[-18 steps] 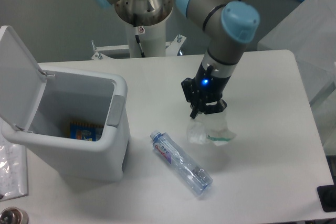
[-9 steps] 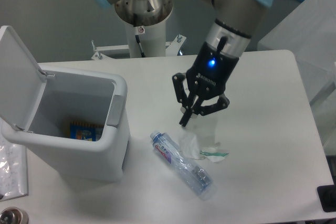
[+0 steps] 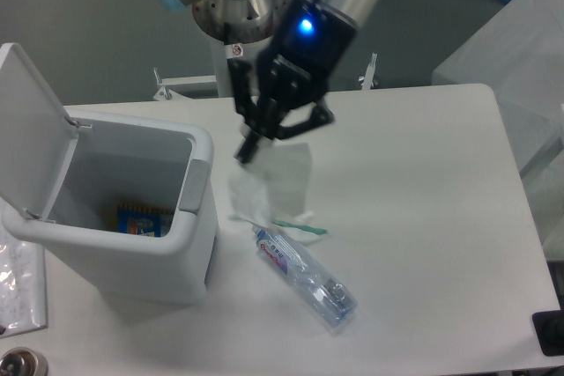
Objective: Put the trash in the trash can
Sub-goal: 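Carry the tissue over the open trash can, then open the gripper to drop the tissue into the trash can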
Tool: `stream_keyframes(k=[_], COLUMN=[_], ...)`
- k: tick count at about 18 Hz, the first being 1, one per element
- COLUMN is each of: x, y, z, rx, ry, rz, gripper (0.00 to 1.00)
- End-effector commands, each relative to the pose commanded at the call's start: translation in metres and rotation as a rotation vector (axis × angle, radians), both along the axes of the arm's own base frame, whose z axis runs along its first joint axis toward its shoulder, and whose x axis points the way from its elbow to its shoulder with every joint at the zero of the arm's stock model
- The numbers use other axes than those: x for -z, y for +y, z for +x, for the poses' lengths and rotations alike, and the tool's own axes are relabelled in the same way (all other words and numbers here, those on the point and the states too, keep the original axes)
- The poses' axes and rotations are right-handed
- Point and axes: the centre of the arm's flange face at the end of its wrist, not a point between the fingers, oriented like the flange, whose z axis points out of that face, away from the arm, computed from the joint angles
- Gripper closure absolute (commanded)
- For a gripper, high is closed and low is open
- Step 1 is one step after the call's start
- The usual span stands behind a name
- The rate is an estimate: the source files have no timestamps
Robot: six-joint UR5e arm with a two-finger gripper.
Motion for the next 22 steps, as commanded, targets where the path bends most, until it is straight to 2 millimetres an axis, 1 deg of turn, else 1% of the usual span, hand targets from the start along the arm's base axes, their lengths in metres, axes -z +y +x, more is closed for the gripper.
stream_keyframes(k=[2, 3, 5, 7, 9, 10, 11, 13, 14, 16, 17, 18, 19, 20, 22], x=[0.005, 0.006, 0.003, 0.009, 0.006, 0.012, 0.014, 0.019, 0.022, 0.032, 0.032, 0.032, 0.031, 0.032, 0.032], y=[0.01, 0.01, 0.009, 0.01, 0.008, 0.008, 0.007, 0.009, 0.01, 0.015, 0.016, 0.014, 0.013, 0.012, 0.01], z=[0.035, 0.046, 0.066, 0.087, 0.104, 0.113, 0.115, 0.113, 0.112, 0.107, 0.105, 0.101, 0.098, 0.095, 0.091], rx=[0.051, 0.066, 0.089, 0.118, 0.139, 0.151, 0.15, 0.152, 0.154, 0.154, 0.151, 0.144, 0.138, 0.131, 0.123], ry=[-0.004, -0.004, -0.002, -0.01, -0.012, -0.021, -0.025, -0.029, -0.033, -0.049, -0.049, -0.049, -0.049, -0.048, -0.051], rz=[-0.01, -0.011, -0.009, -0.015, -0.017, -0.026, -0.029, -0.033, -0.035, -0.047, -0.047, -0.046, -0.044, -0.045, -0.045], gripper=[1.0, 1.0, 1.0, 1.0, 1.0, 1.0, 0.93, 0.68, 0.53, 0.43, 0.36, 0.24, 0.07, 0.0, 0.0])
